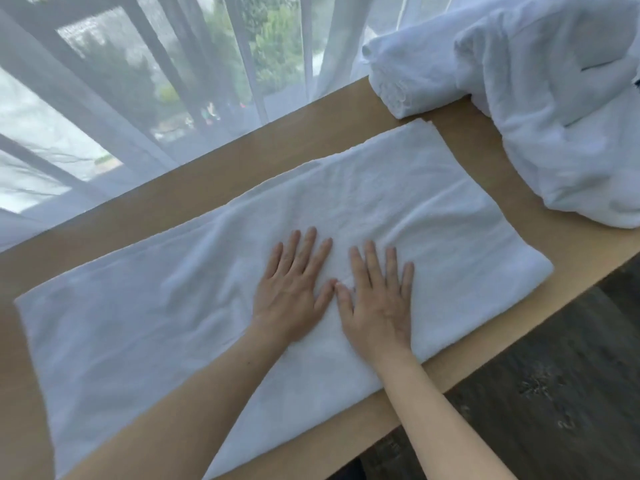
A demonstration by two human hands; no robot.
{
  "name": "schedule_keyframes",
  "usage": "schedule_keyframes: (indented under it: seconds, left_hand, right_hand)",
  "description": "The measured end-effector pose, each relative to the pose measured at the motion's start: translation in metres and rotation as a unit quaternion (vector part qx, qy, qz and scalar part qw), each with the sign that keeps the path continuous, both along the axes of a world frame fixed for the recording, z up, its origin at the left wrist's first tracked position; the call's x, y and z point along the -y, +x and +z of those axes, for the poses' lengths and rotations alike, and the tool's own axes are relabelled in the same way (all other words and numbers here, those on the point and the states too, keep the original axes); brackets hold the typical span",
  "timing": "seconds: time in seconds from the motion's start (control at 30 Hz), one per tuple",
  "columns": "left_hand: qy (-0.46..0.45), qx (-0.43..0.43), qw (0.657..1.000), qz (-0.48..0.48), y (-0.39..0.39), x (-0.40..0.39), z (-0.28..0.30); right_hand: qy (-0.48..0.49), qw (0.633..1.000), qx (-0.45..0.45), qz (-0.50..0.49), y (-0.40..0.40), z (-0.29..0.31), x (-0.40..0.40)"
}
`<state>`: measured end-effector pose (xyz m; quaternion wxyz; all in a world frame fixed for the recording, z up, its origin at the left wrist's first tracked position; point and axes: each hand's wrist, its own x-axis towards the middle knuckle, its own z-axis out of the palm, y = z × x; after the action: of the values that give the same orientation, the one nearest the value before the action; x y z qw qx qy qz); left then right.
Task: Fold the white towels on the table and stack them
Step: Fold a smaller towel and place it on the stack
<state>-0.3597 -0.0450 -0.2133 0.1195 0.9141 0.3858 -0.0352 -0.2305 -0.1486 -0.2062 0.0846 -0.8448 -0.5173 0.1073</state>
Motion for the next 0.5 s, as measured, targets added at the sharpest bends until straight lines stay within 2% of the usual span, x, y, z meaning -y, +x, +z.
schedule_keyframes:
  seconds: [0.3,0.5]
  left_hand:
    - [-0.005,0.0,0.994,0.107,-0.146,0.031,0.0]
    - [-0.009,-0.017,0.978,0.207,-0.264,0.046,0.003]
  right_hand:
    - [-0.032,0.996,0.011,0.086,-0.124,-0.006,0.005]
    - [-0.032,0.987,0.007,0.16,-0.222,-0.008,0.007]
